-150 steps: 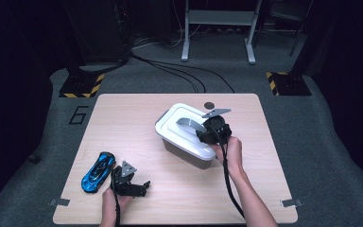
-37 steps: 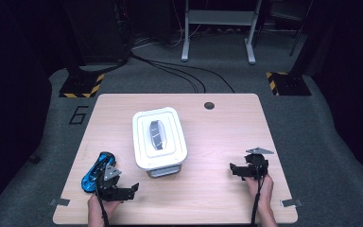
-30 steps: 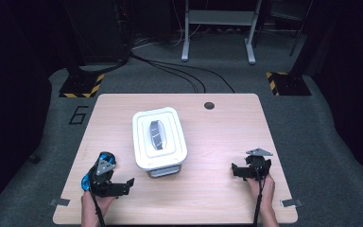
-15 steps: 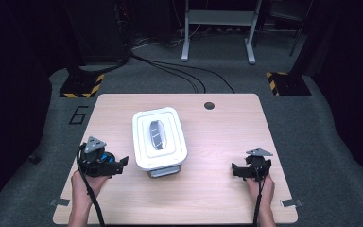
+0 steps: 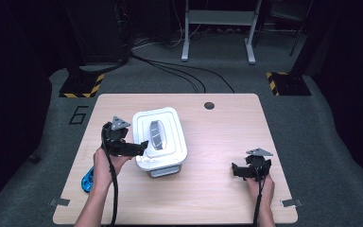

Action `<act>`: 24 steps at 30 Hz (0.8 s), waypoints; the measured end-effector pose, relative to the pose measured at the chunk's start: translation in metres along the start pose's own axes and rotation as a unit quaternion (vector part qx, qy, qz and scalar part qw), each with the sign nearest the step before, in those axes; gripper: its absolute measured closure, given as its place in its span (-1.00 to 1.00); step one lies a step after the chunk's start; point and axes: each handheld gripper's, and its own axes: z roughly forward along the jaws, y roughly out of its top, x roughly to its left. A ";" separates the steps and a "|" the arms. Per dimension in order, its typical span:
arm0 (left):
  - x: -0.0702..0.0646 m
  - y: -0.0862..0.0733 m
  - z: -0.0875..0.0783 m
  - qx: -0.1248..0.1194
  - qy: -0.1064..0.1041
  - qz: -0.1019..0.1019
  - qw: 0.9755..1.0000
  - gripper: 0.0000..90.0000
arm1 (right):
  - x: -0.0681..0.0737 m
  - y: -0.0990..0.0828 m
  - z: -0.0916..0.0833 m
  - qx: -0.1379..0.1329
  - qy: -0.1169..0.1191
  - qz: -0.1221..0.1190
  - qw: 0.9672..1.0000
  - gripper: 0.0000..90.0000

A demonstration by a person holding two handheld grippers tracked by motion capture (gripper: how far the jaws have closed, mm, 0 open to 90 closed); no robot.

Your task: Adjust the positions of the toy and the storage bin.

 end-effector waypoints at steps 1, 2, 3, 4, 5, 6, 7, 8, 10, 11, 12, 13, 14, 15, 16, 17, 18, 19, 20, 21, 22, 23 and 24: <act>-0.001 0.003 0.003 0.002 -0.001 0.002 1.000 -1.00 | 0.000 0.000 0.000 0.000 0.000 0.000 1.000 -1.00; -0.002 0.006 0.005 0.003 -0.002 0.000 1.000 -1.00 | 0.000 0.000 0.000 0.000 0.001 0.000 1.000 -1.00; -0.004 0.009 0.009 0.000 0.002 -0.001 1.000 -1.00 | 0.000 0.000 0.000 0.000 0.001 0.000 1.000 -1.00; -0.004 0.012 0.011 0.004 0.000 0.000 1.000 -1.00 | 0.000 0.000 0.000 0.000 0.001 0.000 1.000 -1.00; -0.005 0.015 0.013 0.006 -0.001 0.003 1.000 -1.00 | 0.000 0.000 0.000 0.000 0.001 0.000 1.000 -1.00; -0.006 0.018 0.015 0.007 0.001 0.003 1.000 -1.00 | 0.000 0.000 0.000 0.000 0.001 0.000 1.000 -1.00; -0.007 0.021 0.018 0.007 0.000 0.004 1.000 -1.00 | 0.000 0.000 0.000 0.000 0.001 0.000 1.000 -1.00; -0.007 0.023 0.020 0.010 -0.002 0.003 1.000 -1.00 | 0.000 0.000 0.000 0.000 0.001 0.000 1.000 -1.00; -0.009 0.027 0.025 0.011 -0.006 0.000 1.000 -1.00 | 0.000 0.000 0.000 -0.001 0.001 0.000 1.000 -1.00; -0.010 0.029 0.027 0.011 -0.007 0.001 1.000 -1.00 | 0.000 0.000 0.000 -0.001 0.000 0.000 1.000 -1.00; -0.011 0.030 0.030 0.014 -0.010 0.002 1.000 -0.98 | 0.000 0.000 0.000 0.000 0.001 0.000 1.000 -1.00; -0.013 0.031 0.033 0.015 -0.011 0.003 1.000 -0.92 | 0.000 0.000 0.000 0.000 0.001 0.000 1.000 -1.00; -0.014 0.033 0.036 0.021 -0.008 0.006 1.000 -0.81 | 0.000 0.000 0.000 0.000 0.001 0.000 1.000 -0.99; -0.016 0.034 0.039 0.025 -0.008 0.008 1.000 -0.73 | 0.000 0.000 0.000 0.000 0.001 0.000 1.000 -0.99; -0.017 0.035 0.041 0.031 -0.009 0.011 0.999 -0.68 | 0.000 0.000 0.000 0.000 0.001 0.000 1.000 -0.99; -0.018 0.035 0.044 0.032 -0.008 0.011 0.999 -0.65 | -0.001 0.000 0.000 0.000 0.001 0.000 1.000 -0.99; -0.019 0.036 0.045 0.035 -0.004 0.012 0.999 -0.60 | -0.001 0.000 0.000 0.000 0.000 0.000 1.000 -0.99; -0.020 0.036 0.046 0.037 -0.008 0.010 0.999 -0.52 | 0.000 0.000 0.000 -0.001 0.000 0.002 1.000 -0.99; -0.020 0.036 0.047 0.039 -0.009 0.011 0.999 -0.47 | 0.000 0.000 0.000 -0.001 0.000 0.002 1.000 -0.98; -0.021 0.036 0.047 0.039 -0.012 0.011 0.999 -0.40 | 0.000 0.000 0.000 -0.001 0.000 0.002 1.000 -0.98; -0.022 0.036 0.048 0.039 -0.014 0.014 0.999 -0.33 | -0.001 0.000 0.000 -0.001 0.000 0.001 1.000 -0.98; -0.024 0.037 0.048 0.041 -0.014 0.016 0.999 -0.27 | 0.000 0.000 0.000 -0.002 0.000 0.003 1.000 -0.98; -0.025 0.037 0.048 0.043 -0.016 0.019 0.999 -0.21 | -0.001 0.000 0.000 -0.002 0.000 0.002 1.000 -0.98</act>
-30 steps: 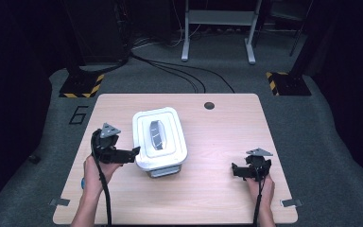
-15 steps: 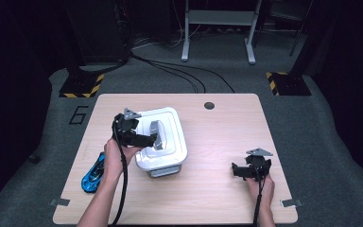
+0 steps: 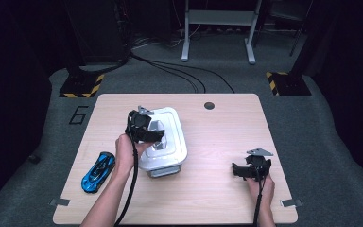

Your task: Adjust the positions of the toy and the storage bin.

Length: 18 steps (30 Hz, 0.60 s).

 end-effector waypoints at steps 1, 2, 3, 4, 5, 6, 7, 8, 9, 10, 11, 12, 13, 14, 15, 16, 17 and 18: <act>-0.001 0.000 0.001 -0.002 0.005 0.001 1.000 -0.20 | 0.000 0.000 0.000 0.000 0.000 0.001 1.000 -0.98; -0.002 0.001 0.000 0.003 0.007 0.005 1.000 -0.19 | 0.000 0.000 0.000 0.000 0.000 0.000 1.000 -0.98; -0.002 0.001 0.001 0.000 0.009 0.005 1.000 -0.19 | 0.000 0.000 0.000 0.000 0.000 0.000 1.000 -0.98; -0.003 0.001 0.001 0.003 0.012 0.005 1.000 -0.19 | 0.000 0.000 0.000 0.000 0.000 -0.001 1.000 -0.98; -0.003 0.002 0.001 0.003 0.012 0.007 1.000 -0.18 | 0.000 0.000 0.000 0.000 0.000 0.000 1.000 -0.98; -0.003 0.002 0.001 0.006 0.014 0.010 1.000 -0.18 | 0.000 0.000 0.000 0.000 0.000 0.000 1.000 -0.98; -0.003 0.003 0.002 0.007 0.016 0.010 1.000 -0.17 | 0.000 0.000 0.000 0.000 0.000 0.000 1.000 -0.98; -0.003 0.004 0.002 0.008 0.021 0.013 1.000 -0.16 | 0.000 0.000 0.000 0.000 0.000 0.000 1.000 -0.98; -0.003 0.004 0.003 0.009 0.024 0.016 1.000 -0.14 | 0.000 0.000 0.000 0.000 0.000 0.001 1.000 -0.98; -0.002 0.005 0.003 0.009 0.026 0.018 0.999 -0.12 | 0.000 0.000 0.000 0.000 0.000 0.000 1.000 -0.98; -0.001 0.005 0.004 0.007 0.027 0.017 0.999 -0.10 | 0.000 0.000 0.000 -0.001 0.000 0.000 1.000 -0.98; 0.000 0.005 0.004 0.007 0.027 0.018 0.999 -0.08 | 0.000 0.000 0.000 0.000 0.000 0.001 1.000 -0.98; 0.002 0.005 0.004 0.005 0.027 0.019 0.999 -0.06 | 0.000 0.000 0.000 -0.001 0.001 0.000 1.000 -0.97; 0.003 0.006 0.004 0.007 0.026 0.019 0.999 -0.04 | 0.000 0.000 0.000 0.000 0.001 0.002 1.000 -0.97; 0.004 0.006 0.005 0.007 0.026 0.021 0.999 -0.02 | 0.000 0.000 0.000 -0.001 0.001 0.003 1.000 -0.97; 0.005 0.006 0.005 0.005 0.026 0.019 0.999 -0.01 | 0.000 0.000 0.000 -0.001 0.001 0.003 1.000 -0.97; 0.006 0.007 0.006 0.005 0.026 0.021 0.999 0.01 | 0.000 0.000 0.000 -0.002 0.001 0.002 1.000 -0.97; 0.007 0.007 0.007 0.002 0.025 0.020 0.999 0.02 | 0.000 0.000 0.000 -0.002 0.001 0.002 1.000 -0.97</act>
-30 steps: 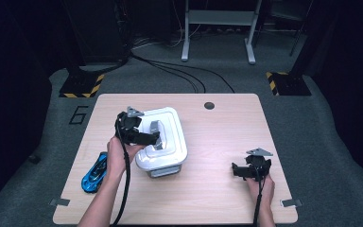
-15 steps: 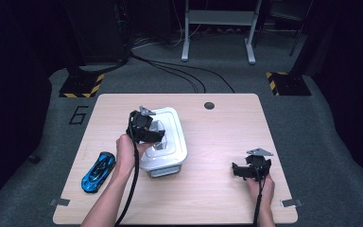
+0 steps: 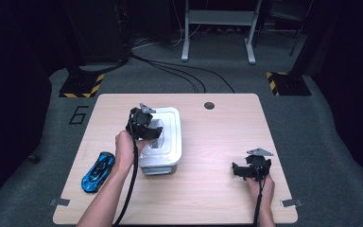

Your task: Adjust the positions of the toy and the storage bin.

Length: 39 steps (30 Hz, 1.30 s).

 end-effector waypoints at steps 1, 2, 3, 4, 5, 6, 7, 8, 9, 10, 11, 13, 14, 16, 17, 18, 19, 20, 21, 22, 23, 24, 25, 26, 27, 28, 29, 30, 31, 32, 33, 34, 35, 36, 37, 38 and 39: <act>0.001 0.000 0.001 0.000 0.001 0.001 1.000 0.03 | 0.000 0.000 0.000 0.000 0.000 0.000 1.000 -0.97; 0.002 0.001 0.002 0.000 -0.001 0.002 1.000 0.04 | 0.000 0.000 0.000 0.000 0.000 0.000 1.000 -0.97; 0.003 0.002 0.004 -0.002 -0.002 0.004 1.000 0.05 | 0.000 0.000 0.000 0.000 0.000 0.000 1.000 -0.97; 0.005 0.002 0.005 -0.005 -0.005 0.003 1.000 0.05 | 0.000 0.000 0.000 0.000 0.000 0.000 1.000 -0.97; 0.005 0.003 0.006 -0.004 -0.004 0.004 1.000 0.07 | 0.000 0.000 0.000 0.000 0.000 0.000 1.000 -0.97; 0.006 0.004 0.006 -0.002 -0.004 0.011 1.000 0.08 | 0.000 0.000 0.000 0.000 0.000 0.000 1.000 -0.97; 0.007 0.004 0.006 -0.003 -0.004 0.011 1.000 0.09 | 0.000 0.000 0.000 0.000 0.000 0.000 1.000 -0.97; 0.007 0.004 0.006 -0.004 -0.005 0.007 1.000 0.10 | 0.000 0.000 0.000 0.000 0.000 0.000 1.000 -0.96; 0.007 0.003 0.006 -0.005 -0.006 0.004 1.000 0.09 | 0.000 0.000 0.000 -0.001 0.000 0.000 1.000 -0.96; 0.007 0.002 0.005 -0.007 -0.006 0.000 1.000 0.08 | 0.000 0.000 0.000 -0.001 0.000 0.000 1.000 -0.96; 0.007 0.000 0.003 -0.010 -0.005 -0.001 1.000 0.06 | 0.000 0.000 0.000 -0.001 0.000 0.000 1.000 -0.96; 0.006 -0.003 -0.001 -0.009 -0.001 -0.007 1.000 0.00 | 0.000 0.000 0.000 -0.001 0.000 0.000 1.000 -0.96; 0.005 -0.004 -0.002 -0.008 0.000 -0.008 1.000 -0.03 | 0.000 0.000 0.000 -0.001 0.000 0.000 1.000 -0.96; 0.005 -0.007 -0.004 -0.006 -0.009 -0.013 1.000 -0.01 | 0.000 0.000 0.000 0.000 0.000 0.000 1.000 -0.96; 0.005 -0.007 -0.004 -0.006 -0.012 -0.013 1.000 0.05 | 0.000 0.000 0.000 -0.001 0.000 0.000 1.000 -0.96; 0.004 -0.007 -0.004 -0.007 -0.009 -0.012 1.000 0.06 | 0.000 0.000 0.000 -0.001 0.000 0.000 1.000 -0.96; 0.003 -0.006 -0.004 -0.004 -0.007 -0.010 1.000 0.06 | 0.000 0.000 0.000 -0.001 0.000 0.000 1.000 -0.96; 0.004 -0.006 -0.003 -0.005 -0.008 -0.010 1.000 0.07 | 0.000 0.000 0.000 0.000 0.000 0.000 1.000 -0.96; 0.003 -0.006 -0.003 -0.006 -0.005 -0.012 1.000 0.08 | 0.000 0.000 0.000 -0.001 0.000 0.000 1.000 -0.96; 0.004 -0.005 -0.002 -0.007 -0.004 -0.010 1.000 0.10 | 0.000 0.000 0.000 0.000 0.000 0.000 1.000 -0.96; 0.004 -0.005 -0.002 -0.007 -0.002 -0.010 1.000 0.11 | 0.000 0.000 0.000 -0.001 0.000 0.000 1.000 -0.96; 0.005 -0.004 -0.001 -0.008 -0.002 -0.010 1.000 0.13 | 0.000 0.000 0.000 -0.001 0.000 0.000 1.000 -0.96; 0.005 -0.004 0.000 -0.008 0.001 -0.007 1.000 0.15 | 0.000 0.000 0.000 -0.001 0.000 0.000 1.000 -0.96; 0.006 -0.003 0.001 -0.007 0.002 -0.007 1.000 0.16 | 0.000 0.000 0.000 -0.001 0.000 0.000 1.000 -0.96; 0.007 -0.001 0.001 -0.004 0.003 -0.005 1.000 0.18 | 0.000 0.000 0.000 -0.001 0.001 0.000 1.000 -0.96; 0.008 0.000 0.002 -0.004 0.004 -0.004 1.000 0.20 | 0.000 0.000 0.000 -0.001 0.001 0.000 1.000 -0.96; 0.008 0.001 0.003 -0.003 0.005 -0.003 1.000 0.21 | 0.000 0.000 0.000 -0.001 0.001 0.000 1.000 -0.96; 0.009 0.002 0.004 -0.002 0.007 -0.003 1.000 0.23 | 0.000 0.000 0.000 -0.001 0.001 0.000 1.000 -0.95; 0.010 0.003 0.005 -0.002 0.006 -0.001 1.000 0.24 | 0.000 0.000 0.000 -0.001 0.001 0.000 1.000 -0.96; 0.011 0.004 0.006 -0.003 0.008 -0.003 1.000 0.26 | 0.000 0.000 0.000 -0.001 0.001 0.000 1.000 -0.95; 0.012 0.005 0.007 -0.001 0.008 -0.002 1.000 0.28 | 0.000 0.000 0.000 -0.001 0.001 0.000 1.000 -0.95; 0.013 0.005 0.009 -0.004 0.009 -0.003 1.000 0.30 | 0.000 0.000 0.000 -0.001 0.001 0.000 1.000 -0.95; 0.015 0.006 0.010 -0.005 0.008 -0.005 1.000 0.32 | 0.000 0.000 0.000 -0.001 0.001 0.000 1.000 -0.95; 0.017 0.007 0.011 -0.004 0.005 -0.007 1.000 0.34 | 0.000 0.000 0.000 -0.001 0.001 0.000 1.000 -0.95; 0.020 0.007 0.013 -0.004 0.000 -0.013 1.000 0.36 | 0.000 0.000 0.000 -0.001 0.001 0.000 1.000 -0.95; 0.022 0.007 0.015 -0.003 -0.005 -0.017 1.000 0.38 | 0.000 0.000 0.000 -0.001 0.001 -0.001 1.000 -0.95; 0.025 0.007 0.016 -0.004 -0.010 -0.021 1.000 0.40 | 0.000 0.000 0.000 -0.001 0.001 0.000 1.000 -0.95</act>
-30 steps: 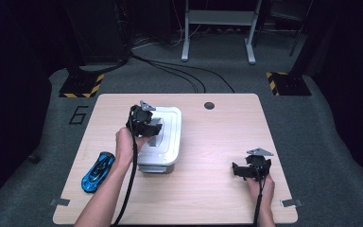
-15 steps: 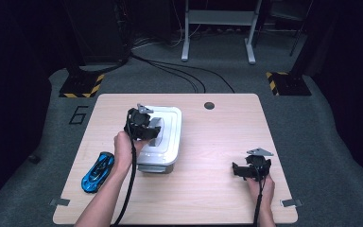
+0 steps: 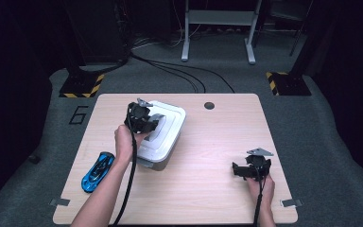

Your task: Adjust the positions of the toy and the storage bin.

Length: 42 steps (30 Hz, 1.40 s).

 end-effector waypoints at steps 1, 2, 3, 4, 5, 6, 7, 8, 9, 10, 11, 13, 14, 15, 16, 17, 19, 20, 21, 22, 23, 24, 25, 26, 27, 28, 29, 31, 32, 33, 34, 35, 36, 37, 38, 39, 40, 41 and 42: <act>0.002 0.000 0.000 0.000 -0.003 -0.003 1.000 0.41 | 0.000 0.000 0.000 0.000 0.000 0.000 1.000 -0.95; 0.003 0.000 0.000 -0.001 -0.008 -0.006 1.000 0.41 | 0.000 0.000 0.000 0.000 0.000 0.000 1.000 -0.95; 0.004 0.001 -0.001 0.003 -0.010 -0.007 1.000 0.40 | 0.000 0.000 0.000 0.000 0.000 0.000 1.000 -0.95; 0.003 0.000 -0.002 0.004 -0.011 -0.004 1.000 0.39 | 0.000 0.000 0.000 0.000 0.000 0.000 1.000 -0.95; 0.003 0.000 -0.003 0.000 -0.010 -0.006 1.000 0.38 | 0.000 0.000 0.000 0.000 0.000 0.000 1.000 -0.95; 0.003 -0.001 -0.005 0.006 -0.010 -0.003 1.000 0.36 | 0.000 0.000 0.000 0.000 0.000 0.000 1.000 -0.95; 0.003 -0.002 -0.006 0.007 -0.009 0.000 1.000 0.36 | 0.000 0.000 0.000 0.000 0.000 0.000 1.000 -0.95; 0.003 -0.003 -0.006 0.008 -0.011 0.001 1.000 0.38 | 0.000 0.000 0.000 0.000 0.000 0.000 1.000 -0.95; 0.004 -0.004 -0.006 0.006 -0.009 0.002 1.000 0.39 | 0.000 0.000 0.000 0.000 0.000 0.000 1.000 -0.95; 0.004 -0.003 -0.006 0.009 -0.009 0.004 1.000 0.39 | 0.000 0.000 0.000 0.000 0.000 -0.001 1.000 -0.95; 0.004 -0.003 -0.006 0.010 -0.008 0.006 1.000 0.39 | 0.000 0.000 0.000 0.000 0.000 0.000 1.000 -0.95; 0.005 -0.001 -0.005 0.014 -0.003 0.009 1.000 0.42 | 0.000 0.000 0.000 0.000 0.000 0.000 1.000 -0.95; 0.006 0.000 -0.004 0.012 0.000 0.012 1.000 0.44 | 0.000 0.000 0.000 0.000 0.000 0.000 1.000 -0.95; 0.008 0.000 -0.003 0.013 0.000 0.012 1.000 0.45 | 0.000 0.000 0.000 0.000 0.000 0.000 1.000 -0.95; 0.009 0.001 -0.003 0.013 0.000 0.011 1.000 0.46 | 0.000 0.000 0.000 0.000 0.000 0.000 1.000 -0.95; 0.011 0.001 -0.002 0.015 0.001 0.014 1.000 0.47 | 0.000 0.000 0.000 0.000 0.000 0.000 1.000 -0.95; 0.013 0.002 0.000 0.013 0.001 0.013 1.000 0.48 | 0.000 0.000 0.000 0.000 0.000 0.000 1.000 -0.95; 0.014 0.003 0.000 0.016 -0.001 0.014 1.000 0.48 | 0.000 0.000 0.000 -0.001 0.000 0.000 1.000 -0.94; 0.015 0.004 0.001 0.016 -0.003 0.018 1.000 0.48 | 0.000 0.000 0.000 0.000 0.000 0.000 1.000 -0.94; 0.015 0.004 0.002 0.014 -0.004 0.019 1.000 0.48 | 0.000 0.000 0.000 -0.001 0.000 0.000 1.000 -0.94; 0.016 0.005 0.002 0.014 -0.006 0.021 1.000 0.49 | 0.000 0.000 0.000 -0.001 0.000 0.000 1.000 -0.94; 0.017 0.005 0.003 0.012 -0.006 0.023 1.000 0.49 | 0.000 0.000 0.000 -0.001 0.000 0.000 1.000 -0.94; 0.017 0.006 0.004 0.010 -0.008 0.025 1.000 0.49 | 0.000 0.000 0.000 -0.001 0.000 0.000 1.000 -0.94; 0.018 0.006 0.005 0.007 -0.011 0.021 1.000 0.49 | 0.000 0.000 0.000 -0.001 0.000 0.000 1.000 -0.94; 0.019 0.006 0.006 0.005 -0.014 0.019 1.000 0.49 | 0.000 0.000 0.000 -0.001 0.000 0.000 1.000 -0.94; 0.019 0.007 0.007 0.003 -0.015 0.020 1.000 0.49 | 0.000 0.000 0.000 -0.001 0.000 0.000 1.000 -0.94; 0.019 0.008 0.008 0.004 -0.015 0.019 1.000 0.49 | 0.000 0.000 0.000 -0.001 0.000 0.000 1.000 -0.94; 0.019 0.009 0.009 0.003 -0.016 0.020 1.000 0.49 | 0.000 0.000 0.000 -0.001 0.000 0.000 1.000 -0.94; 0.019 0.009 0.010 0.002 -0.015 0.022 1.000 0.49 | 0.000 0.000 0.000 -0.001 0.000 0.000 1.000 -0.94; 0.019 0.010 0.010 0.002 -0.015 0.025 1.000 0.49 | 0.000 0.000 0.000 -0.001 0.000 0.000 1.000 -0.94; 0.019 0.010 0.010 0.004 -0.016 0.026 1.000 0.49 | 0.000 0.000 0.000 -0.001 0.000 0.000 1.000 -0.94; 0.020 0.011 0.010 0.005 -0.016 0.025 1.000 0.49 | 0.000 0.000 0.000 -0.001 0.000 0.000 1.000 -0.94; 0.020 0.011 0.010 0.004 -0.015 0.027 1.000 0.49 | 0.000 0.000 0.000 -0.001 0.000 0.000 1.000 -0.94; 0.021 0.011 0.011 0.006 -0.015 0.031 0.999 0.50 | 0.000 0.000 0.000 -0.001 0.000 0.000 1.000 -0.94; 0.022 0.012 0.011 0.006 -0.018 0.033 0.999 0.50 | 0.000 0.000 0.000 -0.001 0.000 0.000 1.000 -0.94; 0.023 0.012 0.012 0.004 -0.018 0.034 0.999 0.50 | 0.000 0.000 0.000 0.000 -0.001 -0.002 1.000 -0.94; 0.024 0.013 0.012 0.006 -0.019 0.036 0.999 0.50 | -0.001 0.000 0.000 0.000 0.000 -0.003 1.000 -0.94; 0.024 0.012 0.013 0.002 -0.023 0.035 0.999 0.50 | -0.001 0.000 0.000 0.001 0.000 -0.003 1.000 -0.94; 0.025 0.012 0.013 0.001 -0.023 0.036 0.999 0.50 | -0.001 0.000 0.000 0.001 -0.001 -0.003 1.000 -0.94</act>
